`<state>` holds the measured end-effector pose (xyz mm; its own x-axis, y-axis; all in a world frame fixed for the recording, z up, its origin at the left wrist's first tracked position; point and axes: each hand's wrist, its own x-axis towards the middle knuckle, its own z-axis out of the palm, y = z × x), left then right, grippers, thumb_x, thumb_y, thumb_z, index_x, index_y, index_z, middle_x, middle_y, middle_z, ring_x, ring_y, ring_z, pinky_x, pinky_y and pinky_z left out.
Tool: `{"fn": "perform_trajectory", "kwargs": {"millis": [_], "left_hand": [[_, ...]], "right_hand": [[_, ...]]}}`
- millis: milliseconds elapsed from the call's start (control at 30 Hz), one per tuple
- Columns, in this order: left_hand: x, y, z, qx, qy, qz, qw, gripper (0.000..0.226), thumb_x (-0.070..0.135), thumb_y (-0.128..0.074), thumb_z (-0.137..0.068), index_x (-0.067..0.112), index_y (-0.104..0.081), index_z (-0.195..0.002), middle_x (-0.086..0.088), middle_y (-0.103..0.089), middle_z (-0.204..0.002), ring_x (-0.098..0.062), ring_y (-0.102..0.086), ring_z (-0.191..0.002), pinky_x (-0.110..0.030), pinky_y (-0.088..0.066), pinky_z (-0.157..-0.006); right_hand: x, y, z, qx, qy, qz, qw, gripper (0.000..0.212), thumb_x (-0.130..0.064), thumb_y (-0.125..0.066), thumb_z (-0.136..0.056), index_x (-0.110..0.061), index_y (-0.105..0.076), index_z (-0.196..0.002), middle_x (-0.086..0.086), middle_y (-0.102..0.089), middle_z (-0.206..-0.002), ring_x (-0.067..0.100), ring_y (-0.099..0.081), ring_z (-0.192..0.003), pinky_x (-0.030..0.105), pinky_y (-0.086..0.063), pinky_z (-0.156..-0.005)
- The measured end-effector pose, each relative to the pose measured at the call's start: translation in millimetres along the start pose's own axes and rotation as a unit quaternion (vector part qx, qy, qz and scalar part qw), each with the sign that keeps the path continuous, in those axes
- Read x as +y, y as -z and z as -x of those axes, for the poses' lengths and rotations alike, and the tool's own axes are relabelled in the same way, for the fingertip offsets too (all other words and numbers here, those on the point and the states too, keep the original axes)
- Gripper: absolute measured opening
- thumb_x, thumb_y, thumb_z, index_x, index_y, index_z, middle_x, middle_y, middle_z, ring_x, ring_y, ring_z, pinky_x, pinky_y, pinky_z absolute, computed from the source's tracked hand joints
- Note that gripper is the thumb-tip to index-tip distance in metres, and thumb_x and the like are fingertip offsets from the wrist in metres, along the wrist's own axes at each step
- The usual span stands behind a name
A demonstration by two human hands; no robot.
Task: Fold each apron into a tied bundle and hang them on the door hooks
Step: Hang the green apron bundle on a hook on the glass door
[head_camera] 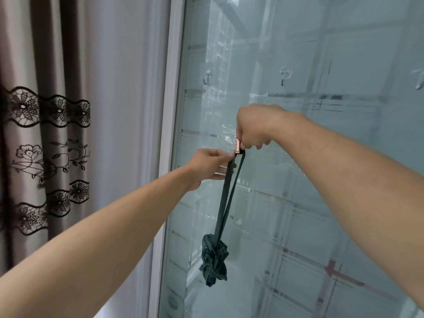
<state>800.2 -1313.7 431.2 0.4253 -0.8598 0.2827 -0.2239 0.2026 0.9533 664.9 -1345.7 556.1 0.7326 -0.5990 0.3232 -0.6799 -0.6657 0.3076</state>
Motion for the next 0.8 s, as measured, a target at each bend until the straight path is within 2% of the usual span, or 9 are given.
{"fn": "perform_trajectory", "kwargs": {"millis": [100, 200, 300, 400, 467, 533, 600, 700, 800], "left_hand": [[-9, 6, 4, -0.006, 0.007, -0.027, 1.0, 0.017, 0.024, -0.075, -0.091, 0.01, -0.074, -0.102, -0.007, -0.077, -0.103, -0.014, -0.074, -0.086, -0.03, -0.061, -0.08], [-18, 9, 11, -0.019, 0.024, -0.054, 0.998, 0.023, 0.02, -0.08, -0.086, 0.009, -0.073, -0.105, -0.007, -0.077, -0.103, -0.016, -0.074, -0.092, -0.028, -0.061, -0.079], [-29, 12, 22, -0.041, 0.037, -0.114, 0.992, 0.03, 0.021, -0.085, -0.081, 0.013, -0.072, -0.107, -0.001, -0.078, -0.103, -0.013, -0.073, -0.097, -0.026, -0.059, -0.082], [-48, 17, 33, -0.092, 0.048, -0.26, 0.96, 0.05, 0.033, -0.089, -0.074, 0.022, -0.068, -0.118, 0.008, -0.074, -0.111, -0.012, -0.068, -0.107, -0.03, -0.052, -0.096], [-66, 16, 41, -0.143, 0.073, -0.346, 0.924, 0.064, 0.048, -0.089, -0.068, 0.03, -0.064, -0.124, 0.013, -0.069, -0.117, -0.012, -0.065, -0.112, -0.035, -0.048, -0.105], [-83, 12, 48, -0.167, 0.092, -0.384, 0.903, 0.067, 0.06, -0.085, -0.066, 0.033, -0.064, -0.124, 0.015, -0.068, -0.119, -0.013, -0.064, -0.114, -0.041, -0.045, -0.11], [-98, 8, 52, -0.147, 0.088, -0.378, 0.91, 0.062, 0.059, -0.082, -0.072, 0.029, -0.064, -0.123, 0.012, -0.069, -0.12, -0.013, -0.064, -0.113, -0.043, -0.046, -0.111], [-106, 12, 66, -0.091, 0.096, -0.341, 0.931, 0.055, 0.051, -0.079, -0.08, 0.024, -0.063, -0.125, 0.007, -0.068, -0.123, -0.013, -0.064, -0.112, -0.035, -0.051, -0.102], [-113, 35, 90, -0.029, 0.131, -0.327, 0.935, 0.045, 0.044, -0.077, -0.086, 0.02, -0.065, -0.124, 0.004, -0.068, -0.121, -0.016, -0.064, -0.11, -0.028, -0.049, -0.093]], "right_hand": [[-5, 3, 3, -0.015, -0.002, -0.009, 1.0, 0.016, -0.019, -0.077, -0.085, -0.024, -0.075, -0.1, -0.001, -0.075, -0.073, 0.017, -0.073, -0.071, 0.034, -0.06, -0.08], [-13, 4, 7, 0.004, 0.008, 0.012, 1.0, 0.024, -0.009, -0.07, -0.086, -0.023, -0.072, -0.105, -0.002, -0.073, -0.078, 0.015, -0.068, -0.064, 0.029, -0.053, -0.07], [-24, 5, 12, 0.026, 0.007, 0.039, 0.999, 0.015, -0.003, -0.057, -0.085, -0.016, -0.059, -0.091, 0.001, -0.061, -0.083, 0.019, -0.056, -0.063, 0.032, -0.043, -0.07], [-29, 4, 13, 0.087, 0.008, 0.043, 0.995, 0.016, -0.006, -0.053, -0.087, -0.016, -0.045, -0.077, 0.002, -0.047, -0.078, 0.022, -0.047, -0.065, 0.033, -0.036, -0.072], [-31, 2, 14, 0.126, 0.018, 0.037, 0.991, 0.013, -0.008, -0.055, -0.087, -0.017, -0.049, -0.08, 0.002, -0.044, -0.076, 0.025, -0.048, -0.069, 0.034, -0.034, -0.072], [-33, -1, 16, 0.16, 0.027, 0.026, 0.986, 0.016, -0.006, -0.057, -0.084, -0.018, -0.05, -0.076, 0.001, -0.044, -0.074, 0.023, -0.044, -0.062, 0.033, -0.031, -0.07], [-39, -4, 20, 0.2, 0.049, 0.009, 0.979, 0.02, -0.001, -0.055, -0.078, -0.019, -0.05, -0.071, 0.002, -0.049, -0.074, 0.024, -0.044, -0.06, 0.03, -0.03, -0.065], [-61, -12, 20, 0.246, 0.11, -0.042, 0.962, 0.022, -0.004, -0.056, -0.081, -0.019, -0.069, -0.091, 0.005, -0.067, -0.092, 0.028, -0.053, -0.072, 0.032, -0.037, -0.067], [-102, -24, 14, 0.218, 0.167, -0.121, 0.954, 0.026, -0.013, -0.055, -0.082, -0.023, -0.074, -0.097, 0.003, -0.072, -0.103, 0.029, -0.065, -0.086, 0.035, -0.047, -0.072]]}}
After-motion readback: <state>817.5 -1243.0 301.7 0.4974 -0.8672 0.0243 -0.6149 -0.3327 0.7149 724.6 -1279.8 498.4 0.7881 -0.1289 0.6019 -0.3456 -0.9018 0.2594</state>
